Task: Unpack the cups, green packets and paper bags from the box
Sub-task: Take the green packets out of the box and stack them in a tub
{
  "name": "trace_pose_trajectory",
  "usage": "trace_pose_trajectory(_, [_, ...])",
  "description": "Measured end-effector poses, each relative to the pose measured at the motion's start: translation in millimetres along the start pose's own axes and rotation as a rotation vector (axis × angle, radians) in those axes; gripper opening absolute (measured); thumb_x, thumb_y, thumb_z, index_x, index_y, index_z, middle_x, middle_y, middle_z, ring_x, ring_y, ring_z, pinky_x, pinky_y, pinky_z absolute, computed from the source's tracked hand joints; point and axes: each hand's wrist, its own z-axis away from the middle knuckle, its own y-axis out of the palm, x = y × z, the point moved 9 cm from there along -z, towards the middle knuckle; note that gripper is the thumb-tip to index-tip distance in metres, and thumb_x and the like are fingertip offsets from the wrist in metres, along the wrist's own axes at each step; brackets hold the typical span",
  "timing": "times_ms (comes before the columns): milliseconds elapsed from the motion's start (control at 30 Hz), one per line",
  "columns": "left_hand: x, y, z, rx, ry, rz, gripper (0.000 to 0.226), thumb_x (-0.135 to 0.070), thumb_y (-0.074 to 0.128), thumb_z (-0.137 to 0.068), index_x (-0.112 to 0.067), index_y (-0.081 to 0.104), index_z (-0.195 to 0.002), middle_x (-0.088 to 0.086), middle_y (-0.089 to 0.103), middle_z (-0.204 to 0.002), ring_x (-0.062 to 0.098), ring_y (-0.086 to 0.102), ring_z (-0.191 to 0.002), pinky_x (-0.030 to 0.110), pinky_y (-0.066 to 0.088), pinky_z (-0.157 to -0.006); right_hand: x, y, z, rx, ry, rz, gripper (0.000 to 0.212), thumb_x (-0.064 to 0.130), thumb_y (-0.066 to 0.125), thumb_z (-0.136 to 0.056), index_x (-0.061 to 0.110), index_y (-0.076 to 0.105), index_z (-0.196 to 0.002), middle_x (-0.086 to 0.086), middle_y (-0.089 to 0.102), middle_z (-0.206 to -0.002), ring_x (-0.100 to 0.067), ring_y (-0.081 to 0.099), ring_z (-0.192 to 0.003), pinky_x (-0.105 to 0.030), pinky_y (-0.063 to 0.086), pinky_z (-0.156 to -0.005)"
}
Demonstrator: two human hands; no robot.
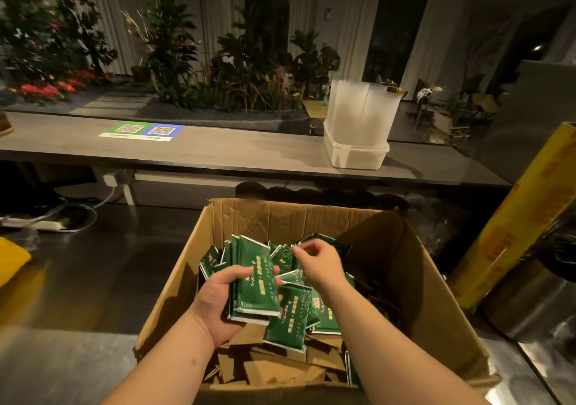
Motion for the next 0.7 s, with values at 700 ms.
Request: trace_pose_trajectory(700, [-12, -20, -5, -0.174, 0.123, 0.174, 0.044, -0.021, 0.066, -0.078, 0.002, 0.064, -0.115, 0.020, 0.069, -0.102, 0.032, 0.066, -0.090, 0.048, 0.047, -0.097, -104, -30, -17, -0.167, 0.345, -0.020, 0.010, 0.007, 0.061, -0.092, 0.016, 0.061, -0.096, -0.014, 0.066, -0.097, -0.035, 0.067, -0.093, -0.051, 0.059, -0.083])
